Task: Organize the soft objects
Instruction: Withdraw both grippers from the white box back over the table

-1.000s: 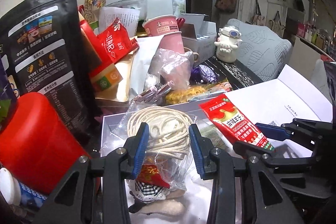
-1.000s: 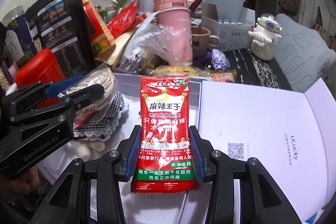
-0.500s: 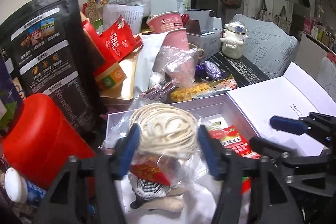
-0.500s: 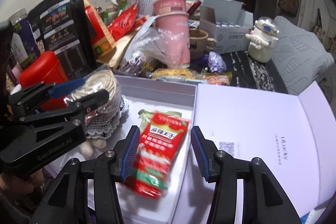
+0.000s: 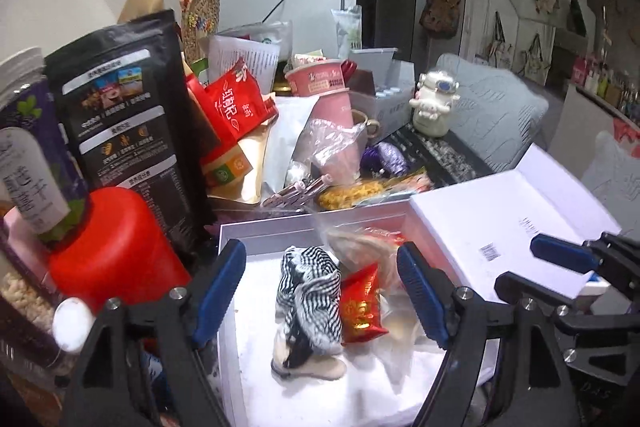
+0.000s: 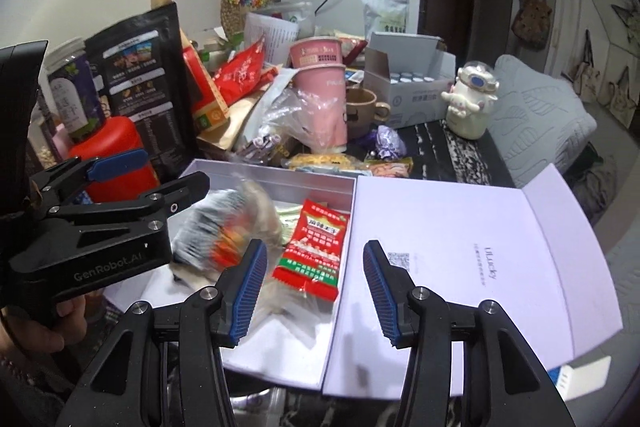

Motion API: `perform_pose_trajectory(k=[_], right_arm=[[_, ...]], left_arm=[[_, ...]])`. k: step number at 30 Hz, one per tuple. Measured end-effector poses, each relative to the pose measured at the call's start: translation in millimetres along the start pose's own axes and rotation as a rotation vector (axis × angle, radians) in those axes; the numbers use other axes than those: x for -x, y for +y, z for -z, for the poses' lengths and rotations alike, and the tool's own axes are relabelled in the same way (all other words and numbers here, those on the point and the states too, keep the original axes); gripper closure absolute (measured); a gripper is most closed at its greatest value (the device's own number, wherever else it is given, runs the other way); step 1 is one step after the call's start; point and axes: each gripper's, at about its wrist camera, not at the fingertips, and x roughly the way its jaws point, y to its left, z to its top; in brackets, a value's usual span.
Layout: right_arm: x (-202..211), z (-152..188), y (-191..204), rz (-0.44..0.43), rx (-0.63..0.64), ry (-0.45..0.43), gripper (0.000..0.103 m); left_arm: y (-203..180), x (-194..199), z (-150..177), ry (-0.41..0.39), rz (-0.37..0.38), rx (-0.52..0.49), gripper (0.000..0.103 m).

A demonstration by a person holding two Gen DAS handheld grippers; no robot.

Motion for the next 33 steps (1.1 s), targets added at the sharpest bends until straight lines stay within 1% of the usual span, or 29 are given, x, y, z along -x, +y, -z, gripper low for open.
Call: perform_pose_trajectory(k=[5, 10, 14, 22, 26, 28, 31, 33], right_arm=[[26.9, -0.5, 6.3, -0.003, -0.001, -0.033, 0.053], [59.8, -1.2, 11.6, -0.006, -0.008, -0.090, 0.053], [85.6, -0.7, 16.7, -0.015, -0.008, -0.121, 0.053], [128.4, 11.9, 31.1, -0.012, 0.013, -0.171, 0.053], [146.6, 22.8, 36.5, -0.012, 0.012, -0.191, 0.043], [154.7, 29.4, 39.9, -0.009, 0.016, -0.198, 0.042], [167.2, 40.4, 46.4, -0.006, 0.022, -0.205, 0.036], [173.2, 46.5, 50.2, -0.006, 0.027, -0.211, 0.034]], left_arm=[[-2.9, 32.1, -5.4, -0.049, -0.003, -0.004, 0.025], [-2.6, 63.5, -8.1, -0.061, 0.027, 0.018, 0.025], [-2.6, 94.6, -8.8, -0.095, 0.019, 0.017, 0.025], [-0.9, 143.7, -1.2, -0.124, 0.010, 0.010, 0.025], [-0.7, 160.6, 7.1, -0.115, 0.039, 0.009, 0.025], [-1.0, 169.2, 13.2, -0.109, 0.046, 0.007, 0.025], [-1.4, 180.5, 22.8, -0.097, 0.065, 0.003, 0.025], [-2.6, 187.7, 29.2, -0.092, 0.064, -0.005, 0.025]])
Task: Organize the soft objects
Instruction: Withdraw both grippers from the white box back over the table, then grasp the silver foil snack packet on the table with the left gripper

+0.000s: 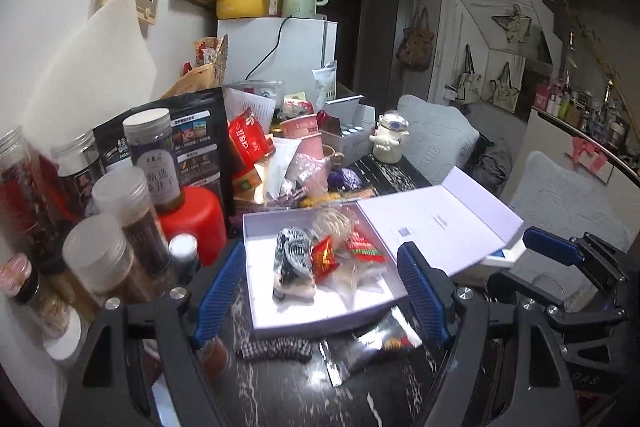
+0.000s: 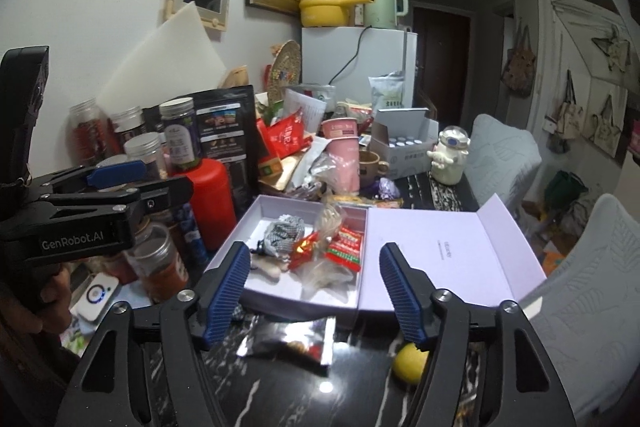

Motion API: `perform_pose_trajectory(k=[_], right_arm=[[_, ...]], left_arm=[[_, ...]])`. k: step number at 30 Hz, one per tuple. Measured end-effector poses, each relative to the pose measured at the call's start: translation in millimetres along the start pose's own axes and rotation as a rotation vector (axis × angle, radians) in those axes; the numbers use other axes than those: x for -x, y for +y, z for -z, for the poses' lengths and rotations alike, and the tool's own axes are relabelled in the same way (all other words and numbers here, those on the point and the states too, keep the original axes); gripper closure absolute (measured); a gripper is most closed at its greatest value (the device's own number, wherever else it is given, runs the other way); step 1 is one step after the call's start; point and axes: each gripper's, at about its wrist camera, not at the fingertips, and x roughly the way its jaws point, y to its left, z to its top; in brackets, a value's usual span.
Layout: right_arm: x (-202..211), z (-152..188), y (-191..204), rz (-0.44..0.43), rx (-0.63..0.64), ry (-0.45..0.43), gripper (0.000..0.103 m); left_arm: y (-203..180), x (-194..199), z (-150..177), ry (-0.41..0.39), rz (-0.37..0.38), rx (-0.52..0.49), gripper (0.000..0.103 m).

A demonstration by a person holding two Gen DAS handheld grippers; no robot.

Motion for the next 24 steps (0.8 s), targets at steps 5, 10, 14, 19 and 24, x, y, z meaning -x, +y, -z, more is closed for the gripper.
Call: perform_pose_trajectory(k=[5, 10, 14, 19, 24], right_arm=[[17.5, 13.4, 12.3, -0.003, 0.011, -0.006, 0.028], [32.1, 29.6, 24.4, -0.012, 0.015, -0.004, 0.026], [40.7, 44.7, 32.1, -0.011, 0.013, 0.005, 0.026], [45.9, 62.2, 34.5, -0.012, -0.010, 0.024, 0.025], [42.6, 82.7, 31.2, -0.001, -0.040, 0.053, 0.022]], left_arm=[[-0.6, 17.1, 14.2, 0.001, -0.009, -0.004, 0.020], [-1.9, 32.3, 28.3, -0.016, -0.014, -0.018, 0.004], [-4.8, 39.4, 40.0, -0.003, 0.007, -0.029, 0.004], [-9.3, 41.0, 58.6, 0.017, 0.043, -0.052, 0.004], [-13.5, 33.3, 75.9, 0.046, 0.086, -0.070, 0.004]])
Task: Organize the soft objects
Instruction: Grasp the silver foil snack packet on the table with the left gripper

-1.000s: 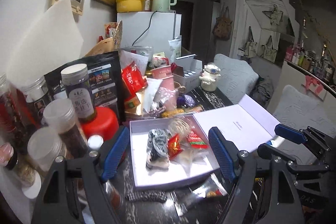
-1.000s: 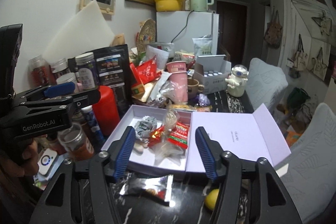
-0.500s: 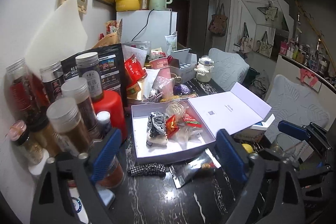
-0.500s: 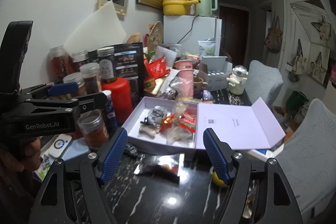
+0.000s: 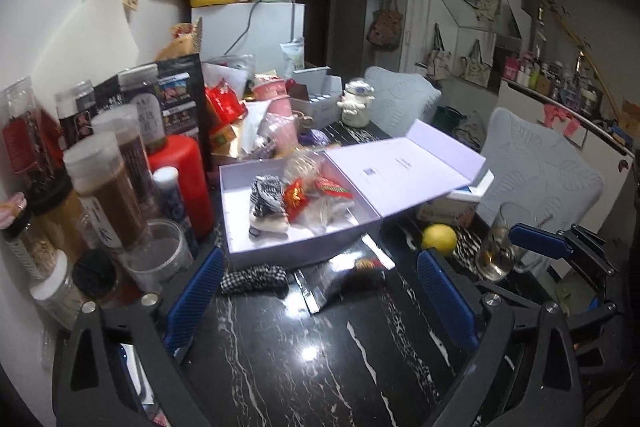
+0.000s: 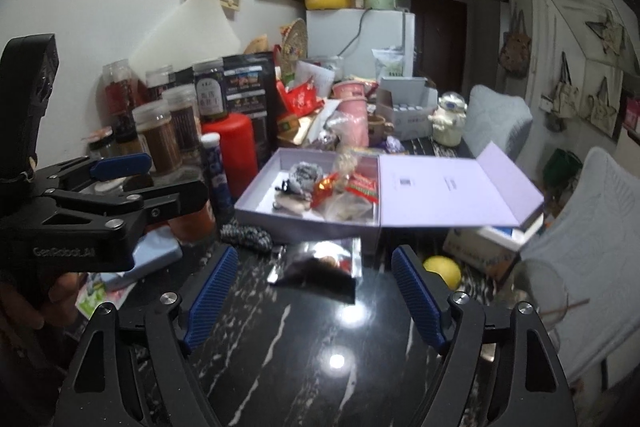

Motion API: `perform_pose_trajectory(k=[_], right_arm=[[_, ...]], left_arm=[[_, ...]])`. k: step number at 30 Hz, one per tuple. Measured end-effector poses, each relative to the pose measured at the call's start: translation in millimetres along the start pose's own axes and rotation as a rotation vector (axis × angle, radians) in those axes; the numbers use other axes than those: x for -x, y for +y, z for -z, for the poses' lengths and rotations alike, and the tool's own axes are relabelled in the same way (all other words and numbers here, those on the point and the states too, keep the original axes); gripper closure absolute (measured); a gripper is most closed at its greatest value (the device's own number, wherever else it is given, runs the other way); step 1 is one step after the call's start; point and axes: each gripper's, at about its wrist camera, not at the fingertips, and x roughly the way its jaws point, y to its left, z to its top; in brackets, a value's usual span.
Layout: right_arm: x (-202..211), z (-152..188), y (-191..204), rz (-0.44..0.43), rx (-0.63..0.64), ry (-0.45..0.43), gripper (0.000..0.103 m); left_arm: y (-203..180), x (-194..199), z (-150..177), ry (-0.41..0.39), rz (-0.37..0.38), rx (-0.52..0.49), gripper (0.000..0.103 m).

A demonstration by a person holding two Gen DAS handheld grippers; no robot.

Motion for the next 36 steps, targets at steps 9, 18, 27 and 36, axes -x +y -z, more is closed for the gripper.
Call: perform_pose_trajectory(k=[9, 18, 27, 36], right_arm=[[-23.5, 29.7, -21.8, 0.022, -0.102, 0.082, 0.022], [-46.3, 38.3, -44.3, 0.068, -0.141, 0.123, 0.022], [-64.0, 40.2, -64.7, 0.084, -0.174, 0.146, 0.022], [-77.8, 38.5, -81.4, 0.099, -0.190, 0.170, 0.022]], left_arm=[[-1.9, -37.0, 24.2, 0.085, 0.084, 0.011, 0.004], [-1.1, -89.9, 32.2, 0.165, 0.155, 0.020, 0.004], [-7.0, -146.0, 24.6, 0.222, 0.152, -0.022, 0.004], [-26.4, -193.6, 29.9, 0.287, 0.159, -0.144, 0.004]])
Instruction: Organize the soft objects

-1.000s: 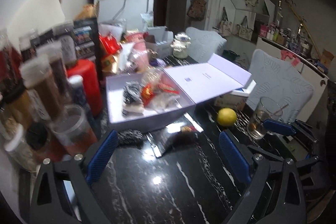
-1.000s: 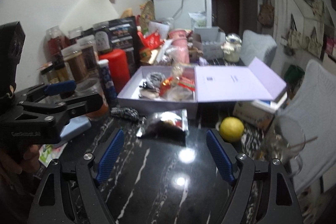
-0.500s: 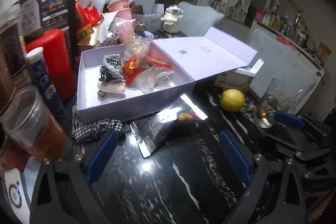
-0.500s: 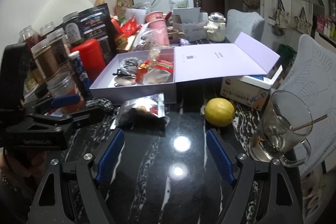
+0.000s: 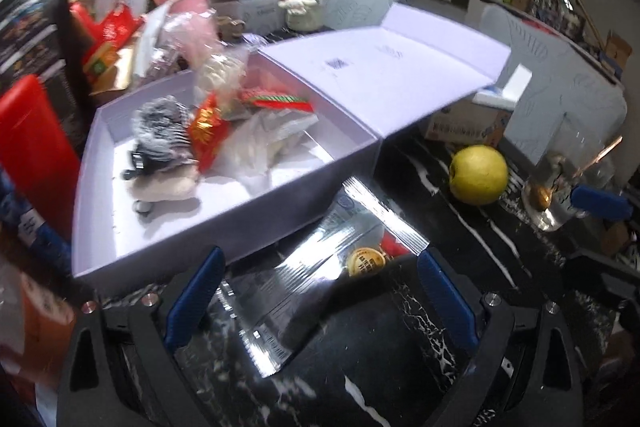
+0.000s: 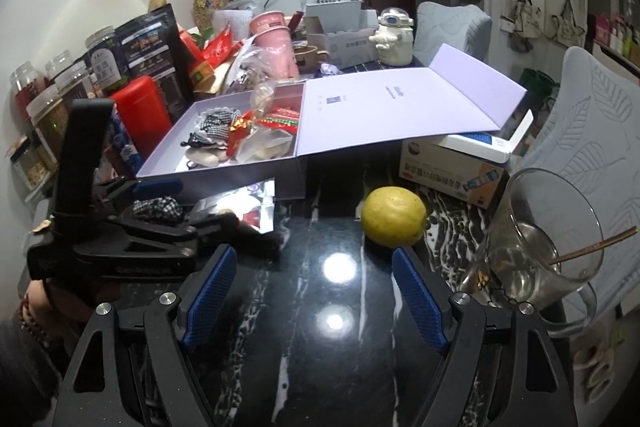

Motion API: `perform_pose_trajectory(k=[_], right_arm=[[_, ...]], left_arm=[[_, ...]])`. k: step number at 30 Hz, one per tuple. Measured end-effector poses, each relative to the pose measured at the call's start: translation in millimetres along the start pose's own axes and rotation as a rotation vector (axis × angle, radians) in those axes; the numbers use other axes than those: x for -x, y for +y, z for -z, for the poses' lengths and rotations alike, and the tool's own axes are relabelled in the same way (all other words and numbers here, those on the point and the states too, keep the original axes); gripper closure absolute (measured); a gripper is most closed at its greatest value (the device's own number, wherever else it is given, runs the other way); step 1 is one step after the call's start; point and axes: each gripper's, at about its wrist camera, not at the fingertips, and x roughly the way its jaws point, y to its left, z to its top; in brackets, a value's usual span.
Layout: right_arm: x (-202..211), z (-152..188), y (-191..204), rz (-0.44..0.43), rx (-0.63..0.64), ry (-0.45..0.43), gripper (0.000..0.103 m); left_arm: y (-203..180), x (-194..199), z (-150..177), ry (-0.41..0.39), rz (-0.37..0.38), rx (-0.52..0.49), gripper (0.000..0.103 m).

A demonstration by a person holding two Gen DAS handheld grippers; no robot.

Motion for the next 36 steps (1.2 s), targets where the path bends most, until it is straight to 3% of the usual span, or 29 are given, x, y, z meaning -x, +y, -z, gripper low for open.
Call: perform_pose_trajectory(k=[4, 7, 9, 10, 13, 15, 19, 26, 36], right_arm=[[-6.7, -0.4, -2.0, 0.001, 0.000, 0.011, 0.022], [-11.1, 1.0, -3.9, -0.007, -0.007, 0.021, 0.022], [-13.8, 2.1, -5.3, -0.010, -0.014, 0.031, 0.022], [-14.2, 3.0, -6.3, -0.014, -0.019, 0.033, 0.022], [-14.1, 4.1, -7.8, -0.019, -0.025, 0.035, 0.022], [-14.0, 5.5, -7.5, -0.018, -0.021, 0.037, 0.022], [-11.4, 8.7, -6.3, -0.026, -0.025, 0.036, 0.022], [-1.7, 12.8, -0.8, -0.053, -0.014, 0.027, 0.022], [-5.5, 15.9, 41.1, -0.176, 0.086, 0.045, 0.022]], left_arm=[[-7.2, -16.7, 1.7, 0.034, 0.006, -0.050, 0.008], [-15.6, -22.3, 6.6, 0.033, -0.041, -0.107, 0.010], [-18.3, -21.3, 9.7, 0.009, -0.072, -0.120, 0.033], [-19.2, -21.3, 10.8, 0.005, -0.091, -0.130, 0.039], [-24.5, -20.8, 12.3, 0.013, -0.133, -0.172, 0.053], [-25.7, -15.2, 14.1, 0.008, -0.119, -0.164, 0.061], [-21.5, -1.4, 17.9, 0.003, -0.079, -0.103, 0.063], [-12.9, 41.6, 41.0, -0.011, -0.088, -0.013, 0.064], [26.2, 117.4, 93.8, -0.047, -0.222, 0.159, 0.064]])
